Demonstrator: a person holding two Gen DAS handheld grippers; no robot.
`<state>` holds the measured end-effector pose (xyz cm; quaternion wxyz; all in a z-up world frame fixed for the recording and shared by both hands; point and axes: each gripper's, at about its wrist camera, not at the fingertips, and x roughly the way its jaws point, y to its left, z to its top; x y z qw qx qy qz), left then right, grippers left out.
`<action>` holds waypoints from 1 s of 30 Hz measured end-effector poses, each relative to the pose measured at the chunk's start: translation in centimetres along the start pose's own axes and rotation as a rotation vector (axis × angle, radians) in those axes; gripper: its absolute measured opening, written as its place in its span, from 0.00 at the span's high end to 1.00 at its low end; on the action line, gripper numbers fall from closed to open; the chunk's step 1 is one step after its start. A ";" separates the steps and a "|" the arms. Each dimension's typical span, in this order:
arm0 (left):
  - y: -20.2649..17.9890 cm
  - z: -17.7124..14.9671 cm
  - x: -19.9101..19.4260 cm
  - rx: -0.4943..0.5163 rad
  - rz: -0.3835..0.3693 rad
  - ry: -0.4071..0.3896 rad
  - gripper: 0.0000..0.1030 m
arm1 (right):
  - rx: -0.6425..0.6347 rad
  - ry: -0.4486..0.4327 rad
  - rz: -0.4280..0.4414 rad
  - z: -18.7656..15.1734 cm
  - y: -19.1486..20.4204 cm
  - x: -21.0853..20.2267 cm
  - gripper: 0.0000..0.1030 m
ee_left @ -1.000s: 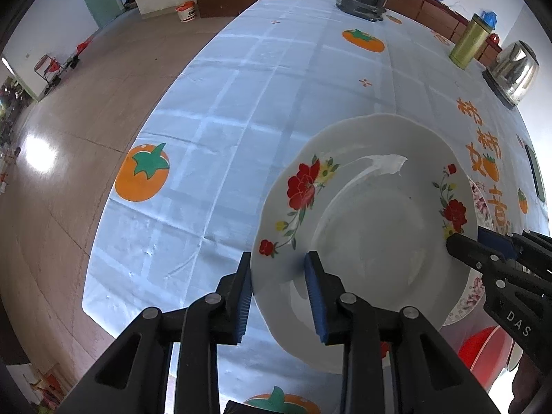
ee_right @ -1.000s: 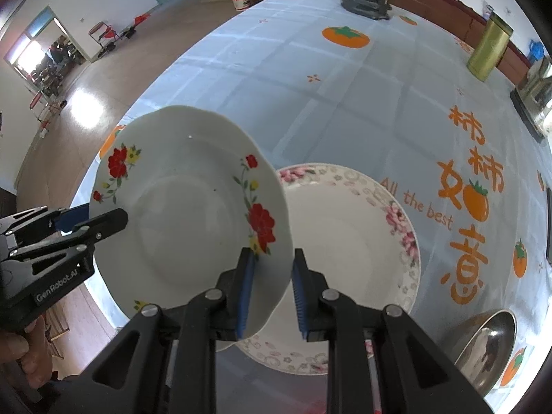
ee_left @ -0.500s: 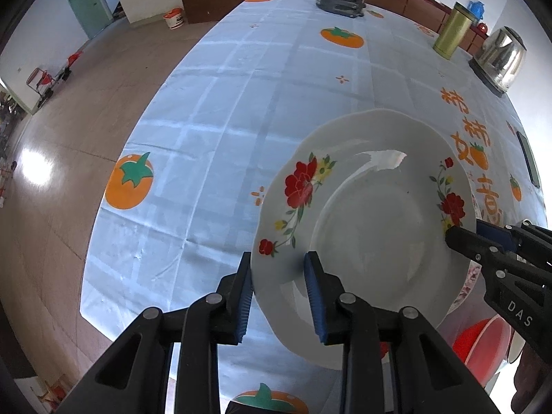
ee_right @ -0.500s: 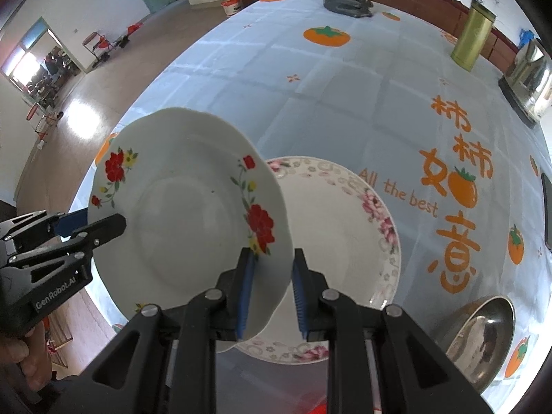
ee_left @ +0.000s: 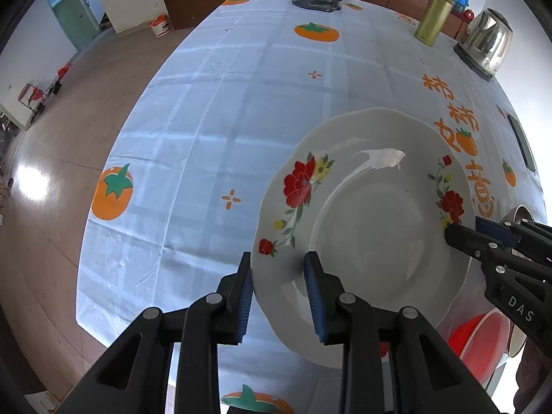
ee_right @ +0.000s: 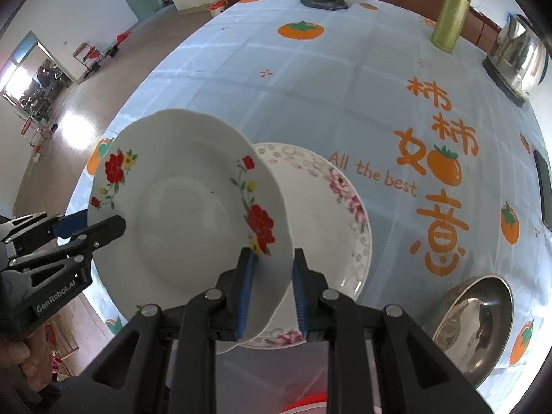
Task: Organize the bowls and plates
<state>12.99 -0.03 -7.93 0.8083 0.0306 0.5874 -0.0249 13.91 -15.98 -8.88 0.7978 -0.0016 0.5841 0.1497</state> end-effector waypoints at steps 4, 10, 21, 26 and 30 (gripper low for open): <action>-0.6 0.2 -0.1 0.011 -0.001 0.001 0.70 | 0.010 -0.001 0.000 -0.1 -0.6 -0.1 0.79; -1.7 0.5 -0.3 0.030 -0.008 -0.001 0.70 | 0.027 -0.010 -0.009 -0.1 -1.5 -0.6 0.78; -3.5 1.0 0.1 0.063 -0.014 0.004 0.70 | 0.055 -0.018 -0.030 -0.2 -3.1 -1.2 0.78; -4.3 1.3 0.3 0.079 -0.020 0.005 0.70 | 0.067 -0.019 -0.040 0.0 -3.8 -1.2 0.78; -4.7 1.5 0.4 0.091 -0.021 0.008 0.70 | 0.074 -0.017 -0.047 0.2 -4.3 -1.2 0.78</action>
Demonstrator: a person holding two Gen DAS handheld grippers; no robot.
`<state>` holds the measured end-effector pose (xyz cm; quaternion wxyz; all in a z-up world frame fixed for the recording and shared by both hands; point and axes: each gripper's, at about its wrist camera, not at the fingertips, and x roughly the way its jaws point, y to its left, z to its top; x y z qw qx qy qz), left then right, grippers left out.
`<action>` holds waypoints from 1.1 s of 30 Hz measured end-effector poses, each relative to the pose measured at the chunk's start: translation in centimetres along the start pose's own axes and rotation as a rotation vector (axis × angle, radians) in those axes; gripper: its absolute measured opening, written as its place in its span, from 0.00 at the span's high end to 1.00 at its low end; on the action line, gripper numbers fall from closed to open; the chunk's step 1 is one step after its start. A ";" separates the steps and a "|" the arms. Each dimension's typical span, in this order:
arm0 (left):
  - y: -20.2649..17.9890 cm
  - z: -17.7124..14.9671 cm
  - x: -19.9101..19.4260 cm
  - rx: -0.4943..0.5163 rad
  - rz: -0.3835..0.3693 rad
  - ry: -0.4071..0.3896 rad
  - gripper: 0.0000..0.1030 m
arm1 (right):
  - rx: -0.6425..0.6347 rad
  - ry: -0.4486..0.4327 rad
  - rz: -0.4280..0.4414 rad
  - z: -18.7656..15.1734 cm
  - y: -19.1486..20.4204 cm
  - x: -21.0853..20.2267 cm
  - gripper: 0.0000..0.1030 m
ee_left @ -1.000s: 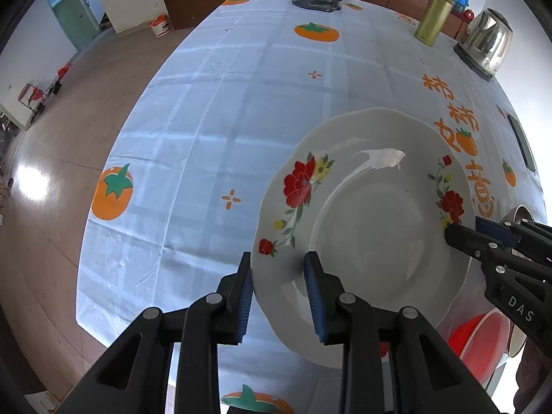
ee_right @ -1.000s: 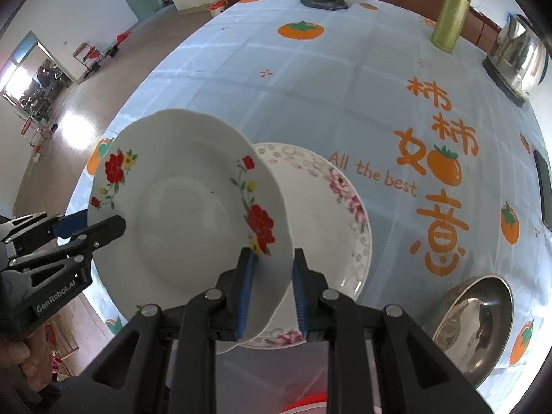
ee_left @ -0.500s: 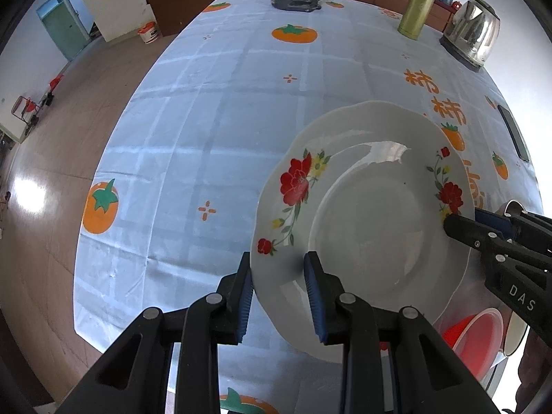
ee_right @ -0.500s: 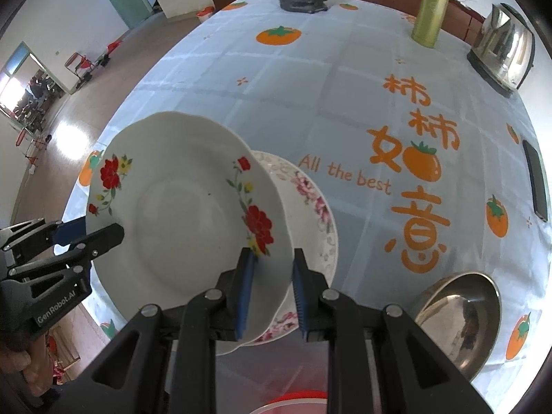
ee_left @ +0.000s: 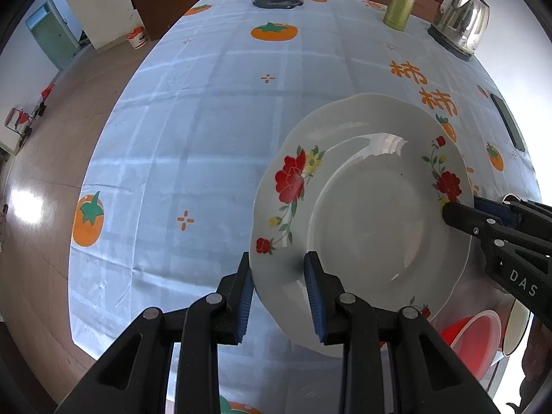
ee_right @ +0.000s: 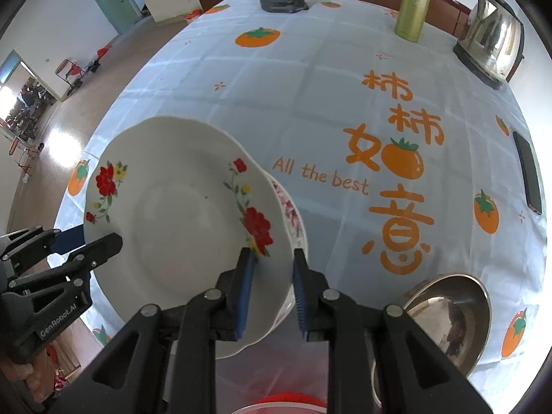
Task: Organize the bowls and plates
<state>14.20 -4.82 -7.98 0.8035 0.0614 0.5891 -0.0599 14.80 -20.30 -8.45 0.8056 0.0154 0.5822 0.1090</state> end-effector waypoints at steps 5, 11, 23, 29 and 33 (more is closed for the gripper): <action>-0.3 0.4 0.3 0.006 -0.003 0.006 0.70 | 0.005 0.004 -0.005 0.2 -0.5 0.2 0.78; -0.6 0.8 0.7 0.012 -0.009 0.017 0.70 | 0.010 0.009 -0.013 0.4 -0.9 0.4 0.78; -0.7 1.0 1.6 0.010 -0.013 0.039 0.70 | 0.011 0.021 -0.016 0.6 -1.3 1.1 0.78; -0.7 1.4 1.7 0.010 -0.014 0.039 0.70 | 0.007 0.026 -0.020 0.9 -1.4 1.3 0.78; -0.7 1.5 1.8 0.012 -0.015 0.042 0.70 | 0.004 0.027 -0.023 1.2 -1.5 1.3 0.78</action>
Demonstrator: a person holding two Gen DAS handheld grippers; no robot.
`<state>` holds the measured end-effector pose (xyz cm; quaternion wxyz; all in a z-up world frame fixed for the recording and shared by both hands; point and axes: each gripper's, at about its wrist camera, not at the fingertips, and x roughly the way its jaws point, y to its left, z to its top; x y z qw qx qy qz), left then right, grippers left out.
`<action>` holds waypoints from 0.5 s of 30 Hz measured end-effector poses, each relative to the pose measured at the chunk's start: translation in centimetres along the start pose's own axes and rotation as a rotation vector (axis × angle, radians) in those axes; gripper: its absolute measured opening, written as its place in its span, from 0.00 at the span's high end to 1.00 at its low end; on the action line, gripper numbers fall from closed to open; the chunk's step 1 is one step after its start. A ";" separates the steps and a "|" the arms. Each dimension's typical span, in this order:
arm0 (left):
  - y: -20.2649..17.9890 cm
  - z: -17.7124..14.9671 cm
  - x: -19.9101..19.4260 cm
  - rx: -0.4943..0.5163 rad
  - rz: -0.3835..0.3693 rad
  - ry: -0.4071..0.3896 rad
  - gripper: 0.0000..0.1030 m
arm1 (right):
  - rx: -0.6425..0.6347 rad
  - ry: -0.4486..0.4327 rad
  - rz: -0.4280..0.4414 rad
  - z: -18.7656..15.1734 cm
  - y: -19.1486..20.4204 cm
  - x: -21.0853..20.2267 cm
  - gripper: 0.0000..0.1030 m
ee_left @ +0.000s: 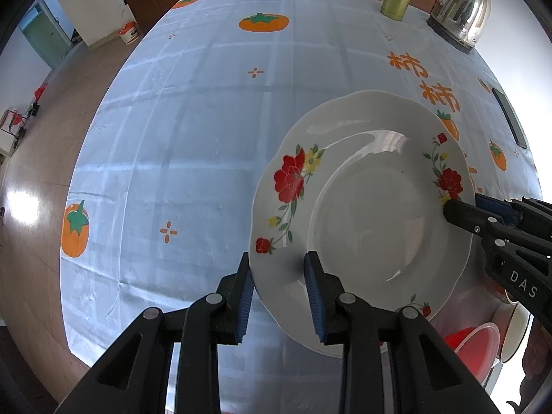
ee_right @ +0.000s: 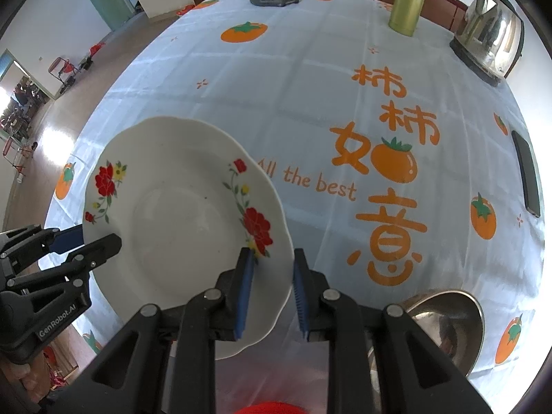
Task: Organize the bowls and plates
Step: 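Lower the red-flower plate onto the floral plate stack with both grippers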
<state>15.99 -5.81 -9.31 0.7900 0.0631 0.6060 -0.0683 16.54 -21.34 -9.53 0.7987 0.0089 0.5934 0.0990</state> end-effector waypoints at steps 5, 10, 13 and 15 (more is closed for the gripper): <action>0.0 0.1 0.2 0.003 0.000 0.013 0.70 | -0.009 0.013 -0.003 0.1 0.1 0.1 0.78; 0.0 0.2 0.5 0.005 -0.001 0.019 0.70 | -0.010 0.019 -0.001 0.2 -0.1 0.3 0.78; 0.0 0.1 0.6 0.007 -0.003 0.023 0.70 | -0.011 0.020 -0.002 0.2 -0.1 0.4 0.78; 0.0 0.0 0.8 0.008 -0.005 0.028 0.69 | -0.014 0.022 -0.006 0.2 -0.1 0.4 0.78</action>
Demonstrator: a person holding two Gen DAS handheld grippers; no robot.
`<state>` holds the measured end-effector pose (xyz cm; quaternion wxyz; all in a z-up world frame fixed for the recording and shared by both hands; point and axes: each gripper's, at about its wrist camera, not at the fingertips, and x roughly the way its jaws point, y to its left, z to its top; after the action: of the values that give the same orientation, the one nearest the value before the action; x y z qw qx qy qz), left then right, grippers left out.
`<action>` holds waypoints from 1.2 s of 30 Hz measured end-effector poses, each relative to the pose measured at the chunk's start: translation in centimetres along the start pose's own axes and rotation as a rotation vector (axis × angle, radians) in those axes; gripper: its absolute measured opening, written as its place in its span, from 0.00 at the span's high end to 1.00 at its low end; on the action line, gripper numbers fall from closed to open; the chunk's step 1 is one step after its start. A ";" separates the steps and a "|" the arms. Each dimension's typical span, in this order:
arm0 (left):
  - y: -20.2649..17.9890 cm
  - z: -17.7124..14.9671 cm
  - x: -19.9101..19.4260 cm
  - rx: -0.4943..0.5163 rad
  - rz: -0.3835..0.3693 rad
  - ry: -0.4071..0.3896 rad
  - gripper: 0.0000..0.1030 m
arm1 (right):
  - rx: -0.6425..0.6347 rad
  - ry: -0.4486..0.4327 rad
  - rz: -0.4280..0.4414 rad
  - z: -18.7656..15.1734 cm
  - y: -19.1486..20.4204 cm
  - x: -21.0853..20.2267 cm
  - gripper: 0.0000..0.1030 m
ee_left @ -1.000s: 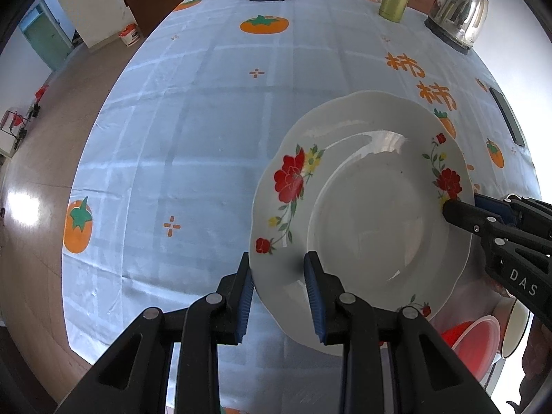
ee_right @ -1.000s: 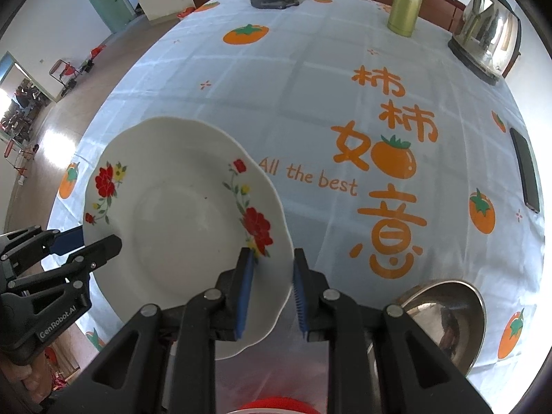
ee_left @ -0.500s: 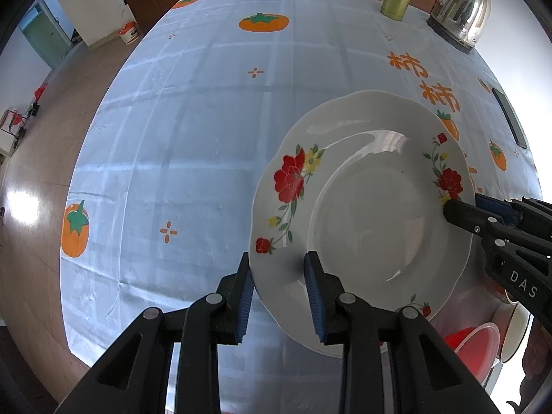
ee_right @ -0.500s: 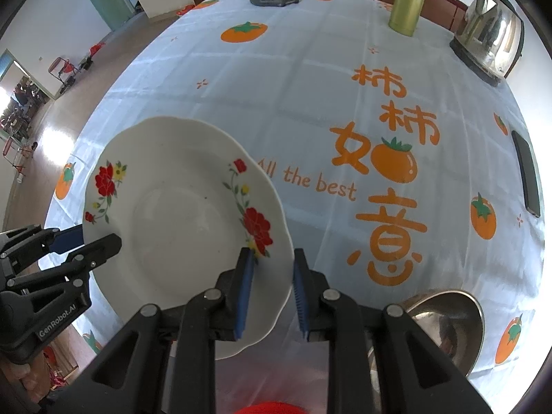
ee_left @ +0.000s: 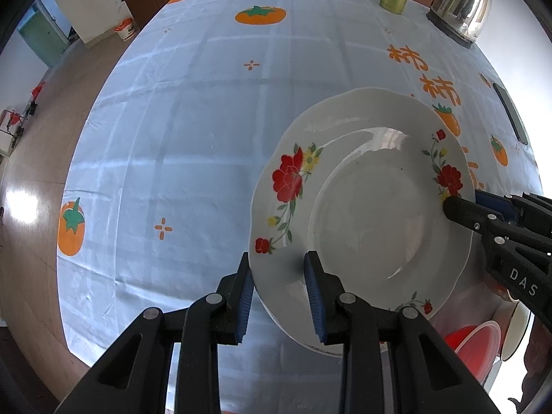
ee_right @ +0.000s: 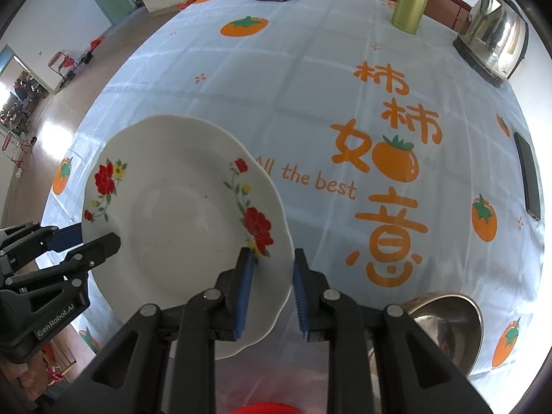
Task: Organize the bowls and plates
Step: 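Lower the red-flower plate onto the floral plate stack with both grippers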
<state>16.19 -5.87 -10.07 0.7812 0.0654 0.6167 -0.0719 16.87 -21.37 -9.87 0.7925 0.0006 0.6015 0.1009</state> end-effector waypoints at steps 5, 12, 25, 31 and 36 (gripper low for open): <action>-0.1 -0.2 0.2 0.003 0.001 0.003 0.70 | 0.000 0.005 -0.002 0.0 -0.1 0.2 0.78; -0.1 -0.3 0.2 0.004 -0.002 0.004 0.69 | 0.000 0.005 -0.001 -0.2 -0.1 0.3 0.78; -0.3 -0.1 0.4 0.011 -0.008 0.010 0.69 | 0.008 -0.003 -0.013 -0.4 -0.2 0.6 0.77; -0.1 -0.2 0.6 0.010 -0.009 0.011 0.69 | 0.012 -0.005 -0.015 -0.5 -0.2 0.8 0.77; -0.1 -0.1 0.9 0.014 -0.011 0.012 0.69 | 0.017 -0.005 -0.015 -0.4 -0.4 1.2 0.76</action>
<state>16.25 -5.98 -10.94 0.7767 0.0678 0.6211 -0.0799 16.81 -21.61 -11.14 0.7948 0.0031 0.6002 0.0900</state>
